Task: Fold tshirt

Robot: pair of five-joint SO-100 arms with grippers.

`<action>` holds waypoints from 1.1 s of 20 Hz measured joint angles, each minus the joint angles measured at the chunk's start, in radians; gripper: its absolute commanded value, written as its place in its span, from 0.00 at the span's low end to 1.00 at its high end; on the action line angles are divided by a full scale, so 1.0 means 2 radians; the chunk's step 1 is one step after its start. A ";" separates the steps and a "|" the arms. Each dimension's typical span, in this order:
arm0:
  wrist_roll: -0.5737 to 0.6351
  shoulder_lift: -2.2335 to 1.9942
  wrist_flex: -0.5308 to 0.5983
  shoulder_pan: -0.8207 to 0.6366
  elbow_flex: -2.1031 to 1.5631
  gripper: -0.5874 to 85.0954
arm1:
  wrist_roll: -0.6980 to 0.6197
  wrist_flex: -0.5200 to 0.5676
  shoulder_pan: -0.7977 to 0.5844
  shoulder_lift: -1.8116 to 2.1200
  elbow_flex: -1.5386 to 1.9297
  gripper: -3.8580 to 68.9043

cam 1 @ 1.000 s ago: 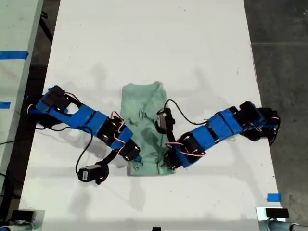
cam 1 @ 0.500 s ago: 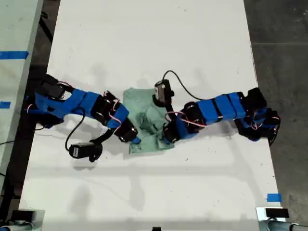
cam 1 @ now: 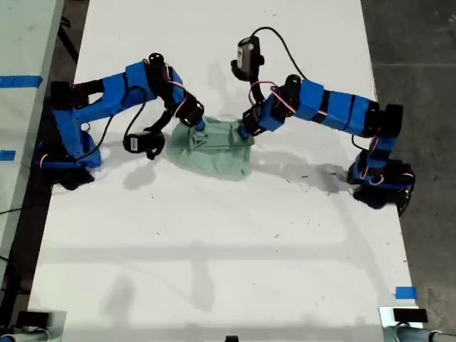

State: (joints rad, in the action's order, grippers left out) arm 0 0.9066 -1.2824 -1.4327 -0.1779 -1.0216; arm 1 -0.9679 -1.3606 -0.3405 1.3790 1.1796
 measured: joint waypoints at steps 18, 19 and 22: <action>-0.002 -0.311 0.077 -0.071 -0.216 0.16 | 0.071 -0.047 -0.064 0.060 0.064 0.49; -0.013 -0.370 0.081 -0.051 -0.261 0.16 | 0.091 -0.054 -0.051 0.104 0.097 0.48; -0.077 -0.520 0.118 -0.007 -0.423 0.10 | 0.160 -0.056 -0.008 0.233 0.209 0.42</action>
State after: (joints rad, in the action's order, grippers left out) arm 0 0.7532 -2.3224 -1.1965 -0.1917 -1.8684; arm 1 -0.6473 -1.4726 -0.3574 1.8454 1.5984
